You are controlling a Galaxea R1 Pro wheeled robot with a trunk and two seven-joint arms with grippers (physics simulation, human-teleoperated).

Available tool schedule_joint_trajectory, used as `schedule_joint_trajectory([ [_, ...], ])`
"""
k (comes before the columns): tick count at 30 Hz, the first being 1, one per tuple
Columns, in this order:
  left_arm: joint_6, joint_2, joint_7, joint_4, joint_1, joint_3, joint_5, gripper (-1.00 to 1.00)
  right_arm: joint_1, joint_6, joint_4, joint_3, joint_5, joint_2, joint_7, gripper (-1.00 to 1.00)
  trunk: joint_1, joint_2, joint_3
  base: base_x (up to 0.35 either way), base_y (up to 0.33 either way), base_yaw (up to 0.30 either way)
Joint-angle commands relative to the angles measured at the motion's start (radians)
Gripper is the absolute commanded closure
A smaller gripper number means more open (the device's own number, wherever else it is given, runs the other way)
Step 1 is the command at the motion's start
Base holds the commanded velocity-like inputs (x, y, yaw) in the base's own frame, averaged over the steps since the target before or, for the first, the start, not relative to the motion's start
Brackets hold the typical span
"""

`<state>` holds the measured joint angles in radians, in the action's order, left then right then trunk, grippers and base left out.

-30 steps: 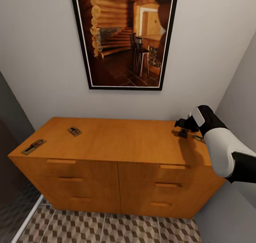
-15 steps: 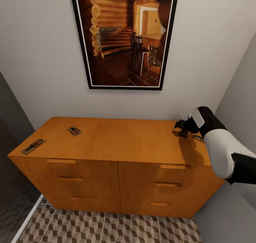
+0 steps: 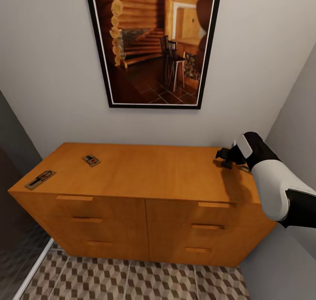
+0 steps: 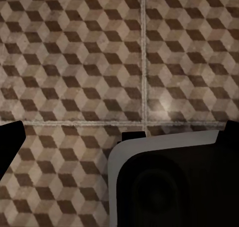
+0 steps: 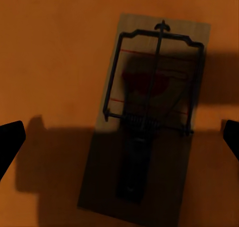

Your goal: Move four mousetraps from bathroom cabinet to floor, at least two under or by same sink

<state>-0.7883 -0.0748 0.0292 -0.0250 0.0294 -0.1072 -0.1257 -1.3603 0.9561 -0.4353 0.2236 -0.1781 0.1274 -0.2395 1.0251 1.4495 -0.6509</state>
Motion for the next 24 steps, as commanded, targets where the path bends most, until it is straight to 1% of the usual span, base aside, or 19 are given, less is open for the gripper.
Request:
schedule_joint_trajectory([
  [1, -0.005, 0.000, 0.003, -0.003, 0.001, -0.009, -0.008, -1.00, 0.000, -0.001, -0.001, 0.003, -0.011, 0.000, -0.009, -1.00, 0.000, 0.000, -0.001, 0.000, 0.000, 0.000],
  [9, -0.004, 0.000, 0.003, -0.003, 0.001, -0.008, -0.008, -1.00, 0.002, -0.021, 0.002, 0.003, -0.011, 0.000, -0.009, -1.00, 0.000, 0.000, -0.002, 0.000, 0.000, 0.000],
  [24, -0.004, 0.000, 0.003, -0.003, 0.001, -0.008, -0.008, -1.00, 0.007, -0.023, 0.003, 0.003, -0.011, 0.000, -0.009, -1.00, 0.000, 0.000, -0.002, 0.000, 0.000, 0.000],
])
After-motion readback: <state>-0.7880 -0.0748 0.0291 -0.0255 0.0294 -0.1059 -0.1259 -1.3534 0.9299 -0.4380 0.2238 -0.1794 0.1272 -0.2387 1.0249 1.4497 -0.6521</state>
